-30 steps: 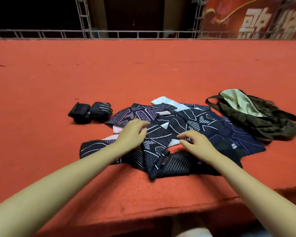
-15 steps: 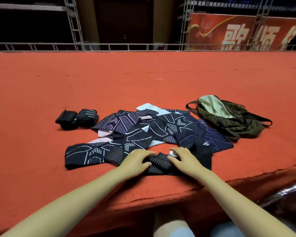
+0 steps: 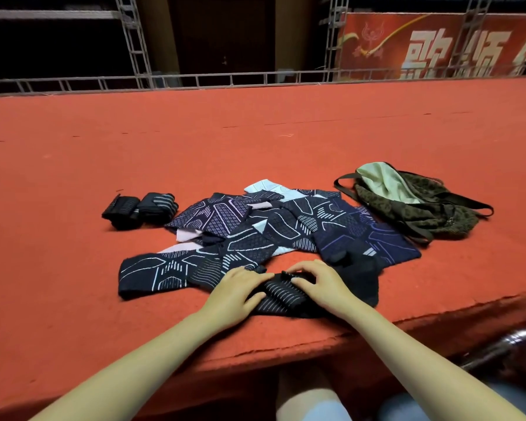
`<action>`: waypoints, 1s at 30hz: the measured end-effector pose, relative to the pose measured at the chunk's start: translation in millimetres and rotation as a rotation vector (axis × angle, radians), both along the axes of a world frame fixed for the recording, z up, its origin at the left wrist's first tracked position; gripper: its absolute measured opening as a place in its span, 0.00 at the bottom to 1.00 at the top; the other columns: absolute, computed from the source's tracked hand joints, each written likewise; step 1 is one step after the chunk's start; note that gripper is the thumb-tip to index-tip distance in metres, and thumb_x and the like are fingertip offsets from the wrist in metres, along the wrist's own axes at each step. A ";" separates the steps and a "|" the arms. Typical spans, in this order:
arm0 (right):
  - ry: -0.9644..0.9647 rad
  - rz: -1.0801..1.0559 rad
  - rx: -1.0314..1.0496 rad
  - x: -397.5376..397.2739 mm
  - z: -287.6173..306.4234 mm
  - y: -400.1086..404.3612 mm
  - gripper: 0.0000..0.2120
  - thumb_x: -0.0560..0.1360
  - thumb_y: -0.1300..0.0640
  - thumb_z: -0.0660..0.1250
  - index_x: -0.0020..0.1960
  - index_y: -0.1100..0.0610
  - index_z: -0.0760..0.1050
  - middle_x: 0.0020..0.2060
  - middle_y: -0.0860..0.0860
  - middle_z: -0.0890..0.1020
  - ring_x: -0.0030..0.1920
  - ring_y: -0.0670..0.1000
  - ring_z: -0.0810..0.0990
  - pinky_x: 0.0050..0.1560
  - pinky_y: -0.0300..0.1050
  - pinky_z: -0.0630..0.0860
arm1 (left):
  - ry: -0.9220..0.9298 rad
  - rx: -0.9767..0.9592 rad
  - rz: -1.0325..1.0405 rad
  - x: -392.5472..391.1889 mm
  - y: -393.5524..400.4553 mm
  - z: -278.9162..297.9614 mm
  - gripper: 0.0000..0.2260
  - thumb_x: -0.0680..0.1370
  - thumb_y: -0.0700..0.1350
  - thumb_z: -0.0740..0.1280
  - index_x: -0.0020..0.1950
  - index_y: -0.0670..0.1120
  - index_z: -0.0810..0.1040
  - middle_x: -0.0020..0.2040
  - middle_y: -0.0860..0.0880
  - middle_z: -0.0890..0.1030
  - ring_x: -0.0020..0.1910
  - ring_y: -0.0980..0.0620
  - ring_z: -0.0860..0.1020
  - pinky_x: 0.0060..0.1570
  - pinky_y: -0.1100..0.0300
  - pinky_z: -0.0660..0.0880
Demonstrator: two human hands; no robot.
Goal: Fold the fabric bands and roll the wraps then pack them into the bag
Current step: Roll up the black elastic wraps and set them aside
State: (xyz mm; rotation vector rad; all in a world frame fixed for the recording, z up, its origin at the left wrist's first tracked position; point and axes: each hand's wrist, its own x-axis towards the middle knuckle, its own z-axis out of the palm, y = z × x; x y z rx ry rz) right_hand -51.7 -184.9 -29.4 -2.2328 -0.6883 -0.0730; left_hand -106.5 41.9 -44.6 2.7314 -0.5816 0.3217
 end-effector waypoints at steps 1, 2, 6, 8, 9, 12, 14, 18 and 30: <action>-0.027 -0.024 -0.006 0.8 1.6 1.4 0.06 0.73 0.58 0.69 0.50 0.50 0.81 0.46 0.40 0.81 0.53 0.46 0.75 0.57 0.40 0.70 | -0.025 0.012 0.011 1.8 4.8 1.0 0.22 0.77 0.57 0.53 0.68 0.53 0.71 0.58 0.56 0.78 0.60 0.56 0.73 0.69 0.59 0.56; -0.050 -0.055 -0.003 2.1 3.4 2.8 0.05 0.74 0.58 0.69 0.49 0.52 0.81 0.45 0.40 0.80 0.52 0.45 0.75 0.56 0.39 0.69 | -0.051 0.019 0.029 4.1 10.7 1.9 0.22 0.77 0.58 0.53 0.66 0.53 0.73 0.58 0.56 0.78 0.60 0.56 0.73 0.68 0.60 0.57; -0.079 -0.161 -0.011 18.4 11.3 10.6 0.03 0.75 0.57 0.67 0.46 0.52 0.79 0.43 0.42 0.81 0.48 0.44 0.73 0.51 0.41 0.70 | -0.046 0.000 0.114 13.8 25.7 8.8 0.22 0.74 0.63 0.54 0.58 0.55 0.78 0.54 0.59 0.79 0.57 0.57 0.74 0.63 0.59 0.62; -0.091 -0.167 -0.051 29.2 17.8 14.7 0.03 0.75 0.56 0.66 0.44 0.52 0.78 0.43 0.43 0.81 0.49 0.45 0.73 0.50 0.44 0.70 | -0.007 -0.013 0.121 15.2 22.7 12.2 0.24 0.72 0.65 0.53 0.60 0.56 0.77 0.54 0.58 0.78 0.58 0.56 0.73 0.63 0.57 0.64; -0.084 -0.174 -0.070 35.0 20.9 15.6 0.04 0.75 0.56 0.65 0.43 0.50 0.78 0.43 0.43 0.81 0.49 0.46 0.72 0.50 0.45 0.70 | 0.002 -0.015 0.113 15.2 21.2 12.7 0.25 0.72 0.64 0.53 0.61 0.55 0.77 0.55 0.57 0.78 0.58 0.55 0.73 0.62 0.57 0.64; -0.027 -0.207 -0.104 47.6 21.7 14.4 0.06 0.76 0.56 0.65 0.41 0.47 0.74 0.43 0.43 0.81 0.51 0.46 0.71 0.47 0.44 0.69 | 0.005 -0.010 0.107 12.2 23.9 11.3 0.25 0.71 0.64 0.54 0.61 0.55 0.76 0.53 0.56 0.77 0.57 0.55 0.72 0.60 0.56 0.66; 0.007 -0.224 -0.112 48.5 15.2 12.4 0.06 0.76 0.56 0.65 0.41 0.47 0.74 0.42 0.43 0.80 0.51 0.47 0.70 0.46 0.43 0.67 | -0.035 -0.053 0.117 9.6 31.4 6.7 0.20 0.73 0.61 0.54 0.56 0.56 0.79 0.49 0.56 0.77 0.52 0.55 0.72 0.56 0.54 0.69; 0.044 -0.161 -0.138 43.8 2.9 9.1 0.08 0.74 0.56 0.67 0.39 0.46 0.75 0.42 0.42 0.77 0.51 0.46 0.68 0.52 0.43 0.67 | -0.103 -0.238 0.155 1.6 40.9 -6.4 0.16 0.75 0.57 0.58 0.54 0.55 0.81 0.43 0.57 0.74 0.47 0.58 0.70 0.51 0.53 0.72; -0.132 0.198 -0.187 10.8 12.2 53.6 0.21 0.72 0.43 0.62 0.60 0.53 0.77 0.57 0.49 0.79 0.60 0.49 0.74 0.63 0.40 0.66 | -0.236 -0.581 0.440 -16.4 34.5 -7.6 0.23 0.74 0.41 0.69 0.69 0.49 0.71 0.59 0.49 0.68 0.60 0.55 0.68 0.57 0.71 0.68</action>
